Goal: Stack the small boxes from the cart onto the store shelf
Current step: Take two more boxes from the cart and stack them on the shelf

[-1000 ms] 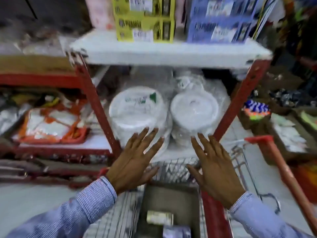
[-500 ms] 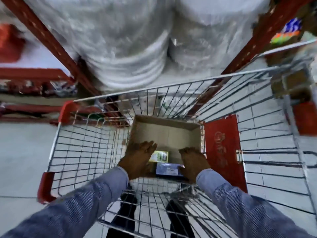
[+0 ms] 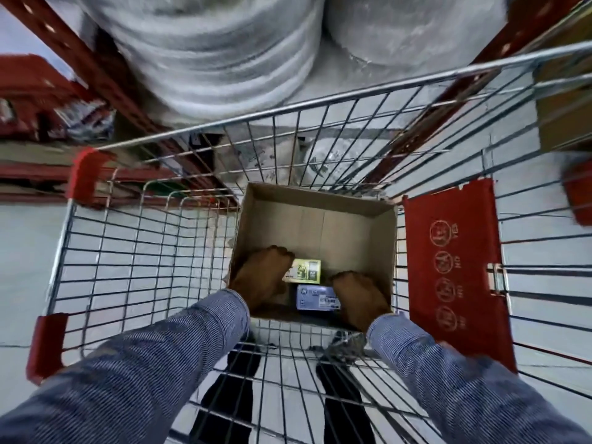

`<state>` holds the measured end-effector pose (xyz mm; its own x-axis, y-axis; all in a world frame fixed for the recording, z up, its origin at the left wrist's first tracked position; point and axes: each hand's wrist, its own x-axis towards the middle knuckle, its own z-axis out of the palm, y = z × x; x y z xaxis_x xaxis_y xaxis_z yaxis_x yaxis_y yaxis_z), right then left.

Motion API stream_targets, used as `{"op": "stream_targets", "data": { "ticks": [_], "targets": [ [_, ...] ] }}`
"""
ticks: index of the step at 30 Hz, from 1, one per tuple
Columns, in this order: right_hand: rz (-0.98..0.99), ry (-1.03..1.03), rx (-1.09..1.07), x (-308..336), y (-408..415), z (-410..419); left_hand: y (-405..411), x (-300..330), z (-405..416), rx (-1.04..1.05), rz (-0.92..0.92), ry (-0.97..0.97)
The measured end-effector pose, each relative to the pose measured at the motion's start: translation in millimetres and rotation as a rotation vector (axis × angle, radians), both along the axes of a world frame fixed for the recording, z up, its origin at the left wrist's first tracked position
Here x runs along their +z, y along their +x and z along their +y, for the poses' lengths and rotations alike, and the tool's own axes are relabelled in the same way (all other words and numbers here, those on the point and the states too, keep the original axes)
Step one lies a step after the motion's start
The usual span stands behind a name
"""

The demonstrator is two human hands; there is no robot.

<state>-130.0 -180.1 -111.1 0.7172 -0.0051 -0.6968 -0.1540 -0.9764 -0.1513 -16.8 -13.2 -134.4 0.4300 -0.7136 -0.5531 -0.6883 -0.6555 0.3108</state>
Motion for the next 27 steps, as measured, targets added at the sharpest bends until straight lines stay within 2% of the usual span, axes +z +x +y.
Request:
{"op": "stream_targets", "data": {
  "ticks": [6,11,16,19,22,27],
  "targets": [
    [-0.106,-0.003,0.029,37.4,13.9,-12.9,20.3,53.9,4.5,0.071,-0.083,-0.067],
    [-0.205,-0.043,0.096,120.5,41.1,-25.8,39.8,157.1,18.9,0.133,-0.212,-0.233],
    [-0.407,-0.072,0.081,240.6,68.9,-36.0,64.3,293.8,37.7,0.181,-0.401,-0.315],
    [-0.611,-0.083,0.075,320.9,80.2,-39.9,72.7,381.4,52.5,0.206,-0.534,-0.407],
    [-0.735,-0.126,0.084,393.9,88.5,-42.7,76.9,456.2,61.9,0.227,-0.639,-0.509],
    [-0.95,-0.211,0.103,515.6,92.6,-48.5,75.5,565.5,72.8,0.277,-0.845,-0.553]
  ]
}}
